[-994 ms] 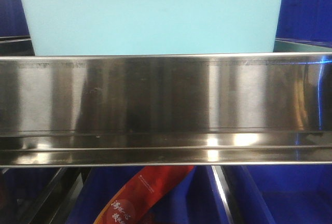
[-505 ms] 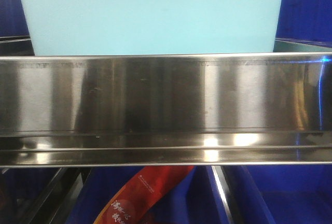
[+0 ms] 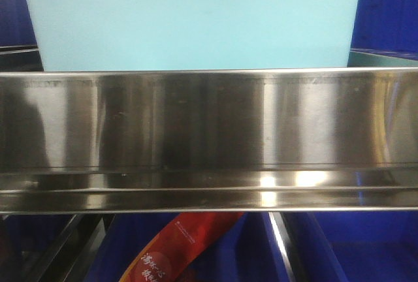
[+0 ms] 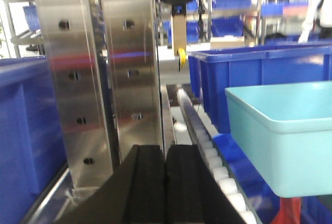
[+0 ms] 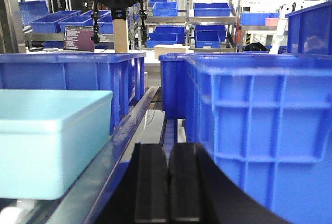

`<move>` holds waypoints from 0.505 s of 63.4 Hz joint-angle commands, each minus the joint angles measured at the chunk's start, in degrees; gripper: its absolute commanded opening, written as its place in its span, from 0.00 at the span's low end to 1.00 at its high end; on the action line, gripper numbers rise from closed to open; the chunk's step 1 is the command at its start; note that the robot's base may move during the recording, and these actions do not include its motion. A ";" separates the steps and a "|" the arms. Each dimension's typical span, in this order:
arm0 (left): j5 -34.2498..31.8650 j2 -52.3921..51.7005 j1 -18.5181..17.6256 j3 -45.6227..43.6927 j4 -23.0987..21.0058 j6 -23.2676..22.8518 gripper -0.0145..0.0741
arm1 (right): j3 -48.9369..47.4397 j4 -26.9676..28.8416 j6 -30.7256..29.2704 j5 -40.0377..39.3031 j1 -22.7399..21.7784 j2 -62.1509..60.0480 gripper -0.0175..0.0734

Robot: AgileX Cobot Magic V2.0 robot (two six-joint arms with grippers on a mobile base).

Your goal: Fetch blue bin and place on conveyor start

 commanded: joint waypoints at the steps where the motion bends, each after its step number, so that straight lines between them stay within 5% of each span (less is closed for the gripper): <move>1: 3.24 4.48 -0.03 -5.04 0.07 1.27 0.04 | -4.73 0.05 -0.10 4.79 -0.22 2.99 0.01; 18: 12.31 20.29 -0.03 -18.96 -0.24 1.27 0.04 | -15.84 0.05 -0.10 13.60 -0.22 17.79 0.01; 32: 11.49 26.28 -0.03 -22.49 -0.24 1.27 0.04 | -19.85 0.28 -0.10 16.32 -0.22 25.99 0.01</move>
